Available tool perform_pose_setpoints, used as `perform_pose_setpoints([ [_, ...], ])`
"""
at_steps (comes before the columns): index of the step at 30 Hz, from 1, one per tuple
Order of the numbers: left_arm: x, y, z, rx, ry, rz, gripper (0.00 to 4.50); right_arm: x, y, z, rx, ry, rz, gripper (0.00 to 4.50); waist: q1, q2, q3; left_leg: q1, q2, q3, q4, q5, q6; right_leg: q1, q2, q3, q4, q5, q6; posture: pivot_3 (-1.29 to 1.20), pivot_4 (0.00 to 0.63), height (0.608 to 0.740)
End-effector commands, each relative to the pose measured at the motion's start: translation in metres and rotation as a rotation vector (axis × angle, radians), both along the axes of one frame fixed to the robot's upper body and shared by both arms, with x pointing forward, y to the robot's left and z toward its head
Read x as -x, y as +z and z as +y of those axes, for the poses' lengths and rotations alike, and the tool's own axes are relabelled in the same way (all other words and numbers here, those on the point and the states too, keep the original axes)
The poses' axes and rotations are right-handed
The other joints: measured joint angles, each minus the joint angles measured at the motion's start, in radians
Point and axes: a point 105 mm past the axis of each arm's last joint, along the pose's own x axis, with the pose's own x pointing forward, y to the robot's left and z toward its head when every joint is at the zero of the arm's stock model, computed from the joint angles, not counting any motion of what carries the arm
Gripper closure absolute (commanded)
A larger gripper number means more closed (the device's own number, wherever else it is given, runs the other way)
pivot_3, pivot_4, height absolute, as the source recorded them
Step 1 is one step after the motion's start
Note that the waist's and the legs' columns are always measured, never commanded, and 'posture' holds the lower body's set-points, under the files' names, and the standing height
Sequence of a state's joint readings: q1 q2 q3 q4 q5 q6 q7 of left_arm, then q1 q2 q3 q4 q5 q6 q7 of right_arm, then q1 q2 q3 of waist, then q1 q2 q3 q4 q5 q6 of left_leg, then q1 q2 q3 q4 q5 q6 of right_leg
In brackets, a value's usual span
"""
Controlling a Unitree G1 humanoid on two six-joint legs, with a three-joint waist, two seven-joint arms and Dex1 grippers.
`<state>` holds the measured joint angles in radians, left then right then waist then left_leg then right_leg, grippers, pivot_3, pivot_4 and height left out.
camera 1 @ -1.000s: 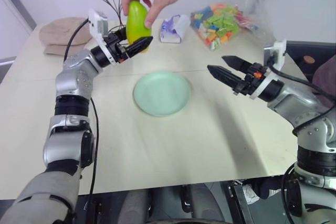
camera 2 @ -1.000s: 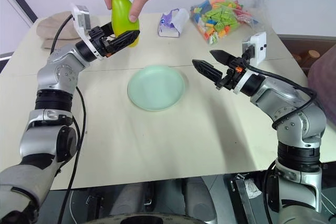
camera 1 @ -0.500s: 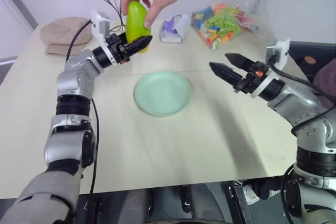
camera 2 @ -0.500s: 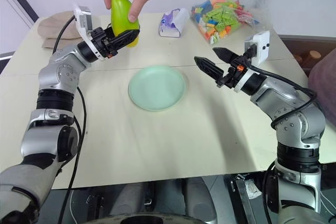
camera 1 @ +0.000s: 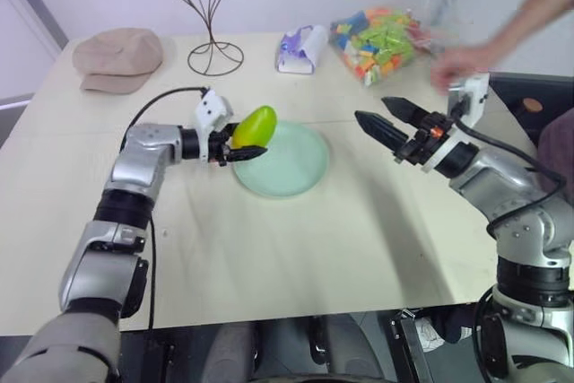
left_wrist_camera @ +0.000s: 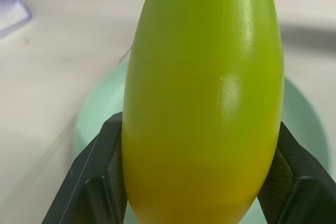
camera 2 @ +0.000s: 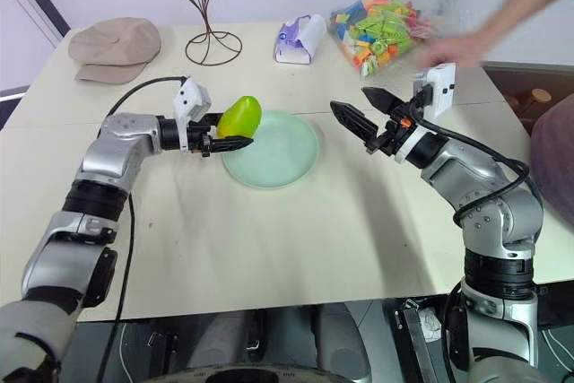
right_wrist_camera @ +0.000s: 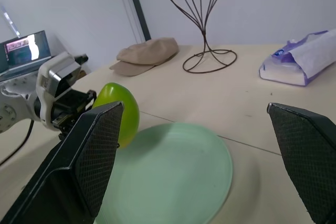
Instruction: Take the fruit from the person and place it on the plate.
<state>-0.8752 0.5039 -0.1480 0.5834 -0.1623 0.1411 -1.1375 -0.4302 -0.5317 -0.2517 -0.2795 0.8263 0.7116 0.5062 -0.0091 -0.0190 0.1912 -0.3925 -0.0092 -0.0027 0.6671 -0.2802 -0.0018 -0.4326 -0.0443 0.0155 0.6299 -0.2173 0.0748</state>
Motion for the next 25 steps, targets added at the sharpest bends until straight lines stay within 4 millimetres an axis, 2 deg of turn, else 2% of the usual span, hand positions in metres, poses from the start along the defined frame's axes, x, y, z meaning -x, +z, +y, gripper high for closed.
perform_pose_setpoints([
  [1,-0.006,0.010,-0.010,-0.006,-0.038,-0.041,0.99,0.005,0.008,0.000,-0.006,-0.018,-0.059,0.00,-0.001,0.000,0.000,0.000,0.000,0.000,0.000,0.000,0.000,0.000,0.000,0.000,0.000,0.000,0.000,0.00,0.150,0.740],
  [3,-0.007,0.013,-0.013,0.012,-0.057,-0.027,0.06,0.005,0.006,0.001,-0.009,-0.021,-0.058,0.00,-0.002,0.000,0.000,0.000,0.000,0.000,0.000,0.000,0.000,0.000,0.000,0.000,0.000,0.000,0.000,0.00,0.150,0.740],
  [7,-0.018,0.021,-0.016,0.007,-0.024,-0.099,0.06,0.008,0.005,-0.001,-0.018,-0.037,-0.059,0.00,-0.004,0.000,0.000,0.000,0.000,0.000,0.000,0.000,0.000,0.000,0.001,0.000,0.000,0.000,0.000,0.00,0.150,0.740],
  [10,-0.026,0.040,-0.011,0.085,0.028,-0.182,0.06,0.008,0.004,-0.003,-0.017,-0.048,-0.056,0.00,-0.004,0.000,0.000,0.000,0.001,0.000,0.000,0.000,0.000,0.000,0.001,0.000,0.000,0.000,0.000,0.00,0.150,0.740],
  [13,-0.038,0.068,0.014,0.226,0.182,-0.253,0.06,0.006,-0.002,-0.008,0.018,-0.069,-0.047,0.00,-0.004,0.000,0.000,0.000,0.001,0.000,0.000,0.000,0.000,0.000,0.001,0.000,0.000,0.000,0.000,0.00,0.150,0.740],
  [16,-0.036,0.077,0.044,0.311,0.281,-0.253,0.06,0.003,-0.012,-0.015,0.104,-0.091,-0.036,0.00,-0.007,0.000,0.000,0.000,0.001,0.000,0.000,0.000,0.000,-0.001,0.001,0.000,0.000,0.000,0.000,0.00,0.150,0.740],
  [20,-0.017,0.070,0.093,0.395,0.427,-0.216,0.06,-0.001,-0.031,-0.027,0.230,-0.117,-0.018,0.00,-0.011,0.000,0.000,0.001,0.001,0.000,-0.001,0.000,0.000,0.000,0.001,0.001,0.000,0.000,0.000,0.00,0.150,0.740],
  [22,-0.001,0.058,0.112,0.419,0.498,-0.181,0.06,-0.004,-0.036,-0.032,0.226,-0.130,-0.007,0.00,-0.011,0.000,0.000,0.001,0.002,0.001,-0.001,0.000,0.000,-0.001,0.000,0.001,0.000,0.000,0.000,0.00,0.150,0.740],
  [25,0.022,0.041,0.129,0.426,0.572,-0.135,0.06,-0.008,-0.043,-0.035,0.217,-0.141,0.009,0.00,-0.007,0.000,0.000,0.001,0.002,0.000,-0.001,0.000,0.000,-0.001,-0.001,0.002,0.001,0.000,0.000,0.00,0.150,0.740],
])
